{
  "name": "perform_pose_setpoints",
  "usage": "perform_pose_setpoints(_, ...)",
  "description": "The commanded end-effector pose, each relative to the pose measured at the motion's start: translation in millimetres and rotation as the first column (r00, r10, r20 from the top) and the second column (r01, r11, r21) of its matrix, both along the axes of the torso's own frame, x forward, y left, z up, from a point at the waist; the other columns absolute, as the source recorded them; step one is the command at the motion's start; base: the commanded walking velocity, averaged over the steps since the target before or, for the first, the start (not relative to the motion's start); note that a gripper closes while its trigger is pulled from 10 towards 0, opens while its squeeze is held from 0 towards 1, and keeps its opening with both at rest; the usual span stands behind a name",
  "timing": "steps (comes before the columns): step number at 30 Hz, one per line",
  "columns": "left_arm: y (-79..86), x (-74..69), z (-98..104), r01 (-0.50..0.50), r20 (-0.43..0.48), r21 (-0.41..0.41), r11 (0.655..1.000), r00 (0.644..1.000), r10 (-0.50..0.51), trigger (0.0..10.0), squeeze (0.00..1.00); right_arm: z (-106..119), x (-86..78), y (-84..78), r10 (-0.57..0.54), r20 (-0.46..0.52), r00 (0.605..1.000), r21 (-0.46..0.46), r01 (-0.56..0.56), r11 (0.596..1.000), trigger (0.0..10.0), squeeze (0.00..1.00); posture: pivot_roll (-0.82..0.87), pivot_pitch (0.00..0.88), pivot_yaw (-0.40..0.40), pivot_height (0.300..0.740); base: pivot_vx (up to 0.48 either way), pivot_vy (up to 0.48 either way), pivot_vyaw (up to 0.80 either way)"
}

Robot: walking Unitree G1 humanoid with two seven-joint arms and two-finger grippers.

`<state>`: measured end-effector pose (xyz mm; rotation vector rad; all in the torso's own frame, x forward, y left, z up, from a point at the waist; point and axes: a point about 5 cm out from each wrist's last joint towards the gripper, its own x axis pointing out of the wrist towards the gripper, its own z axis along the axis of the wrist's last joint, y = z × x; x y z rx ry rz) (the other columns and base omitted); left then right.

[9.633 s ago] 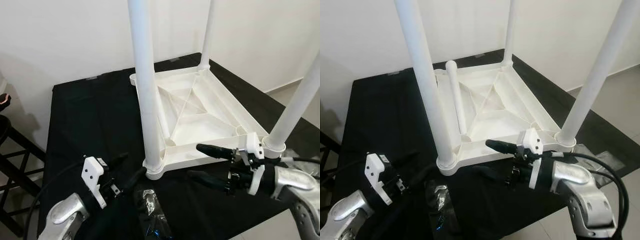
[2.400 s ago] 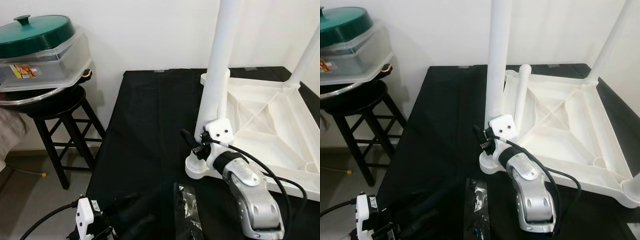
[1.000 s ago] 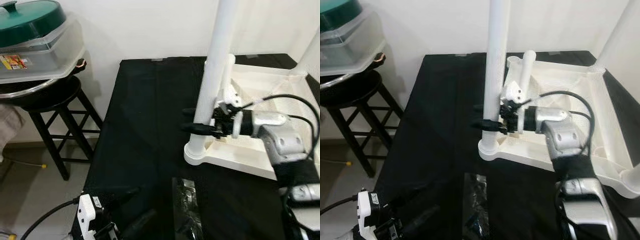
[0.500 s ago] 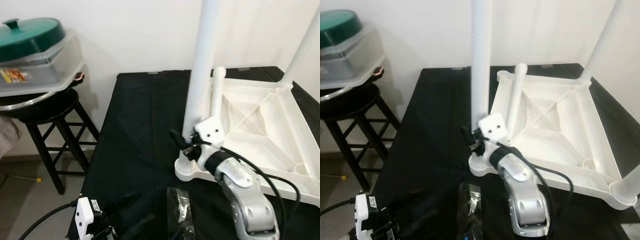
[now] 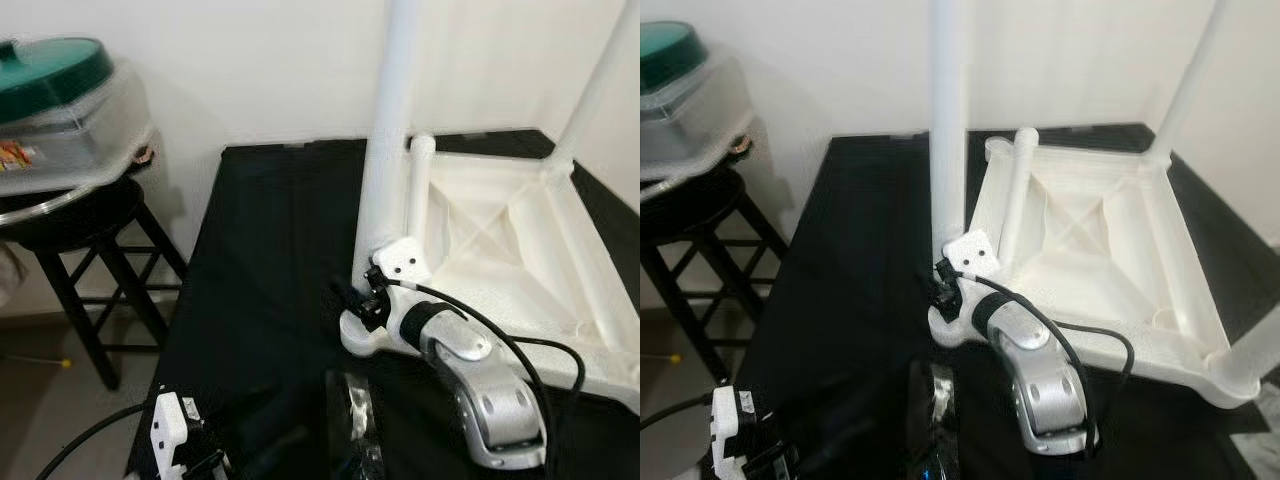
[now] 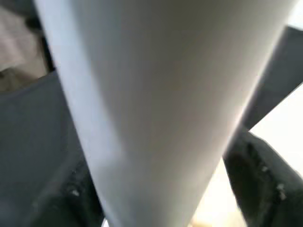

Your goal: Building children table

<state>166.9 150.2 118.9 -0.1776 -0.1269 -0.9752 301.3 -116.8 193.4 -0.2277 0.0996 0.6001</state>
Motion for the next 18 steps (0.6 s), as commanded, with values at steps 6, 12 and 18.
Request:
perform_pose_setpoints(6,-1.0,-2.2,-4.3,0.006,-0.019,0.002,1.0,1.0,-0.006,10.0,0.0,28.8,13.8,-5.3,0.315,0.085,0.945,0.044,-0.319,0.947,10.0,0.0,0.06,0.13,0.02,0.74,0.0,0.0,0.0)
perform_pose_setpoints(12,-0.8,-3.2,-3.8,0.004,-0.019,0.002,1.0,1.0,-0.004,10.0,0.0,37.0,26.8,-12.1,0.534,0.074,0.842,0.041,-0.538,0.842,10.0,0.0,0.06,0.135,0.027,0.74,0.0,0.0,0.0)
perform_pose_setpoints(18,-0.6,-4.3,-3.7,0.006,-0.02,0.006,1.0,1.0,-0.006,10.0,0.0,36.2,40.7,-11.6,0.63,0.031,0.776,0.071,-0.631,0.773,10.0,0.0,0.07,0.146,0.029,0.74,0.0,0.0,0.0)
